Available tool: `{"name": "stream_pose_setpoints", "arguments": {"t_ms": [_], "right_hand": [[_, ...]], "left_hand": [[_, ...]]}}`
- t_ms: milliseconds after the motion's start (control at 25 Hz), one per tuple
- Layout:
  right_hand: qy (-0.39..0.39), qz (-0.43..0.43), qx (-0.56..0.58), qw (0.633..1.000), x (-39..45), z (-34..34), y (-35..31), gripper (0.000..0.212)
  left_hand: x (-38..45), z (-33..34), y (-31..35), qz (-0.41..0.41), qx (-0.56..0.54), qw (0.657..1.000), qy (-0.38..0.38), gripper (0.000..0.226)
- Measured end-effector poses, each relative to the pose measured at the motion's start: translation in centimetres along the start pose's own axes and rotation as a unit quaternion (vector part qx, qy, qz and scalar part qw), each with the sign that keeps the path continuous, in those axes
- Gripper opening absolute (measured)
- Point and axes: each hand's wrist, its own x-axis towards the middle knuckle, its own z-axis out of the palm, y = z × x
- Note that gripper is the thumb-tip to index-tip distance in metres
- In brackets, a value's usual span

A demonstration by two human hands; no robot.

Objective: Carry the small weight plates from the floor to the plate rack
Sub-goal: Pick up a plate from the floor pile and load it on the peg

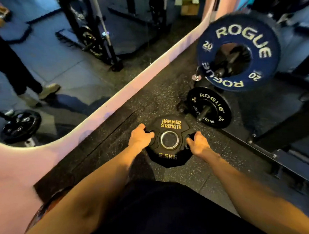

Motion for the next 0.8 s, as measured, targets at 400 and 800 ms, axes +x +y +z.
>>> {"name": "stream_pose_setpoints", "arguments": {"t_ms": [400, 800], "right_hand": [[0.263, -0.081, 0.052, 0.96, 2.1, -18.0, -9.4, 0.022], [0.471, -0.187, 0.041, 0.861, -3.4, -37.9, -26.0, 0.018]], "left_hand": [[8.0, -4.0, 23.8, 0.248, -0.076, 0.966, -0.014, 0.016], [5.8, -18.3, 49.4, 0.483, -0.154, 0.858, 0.086, 0.023]]}}
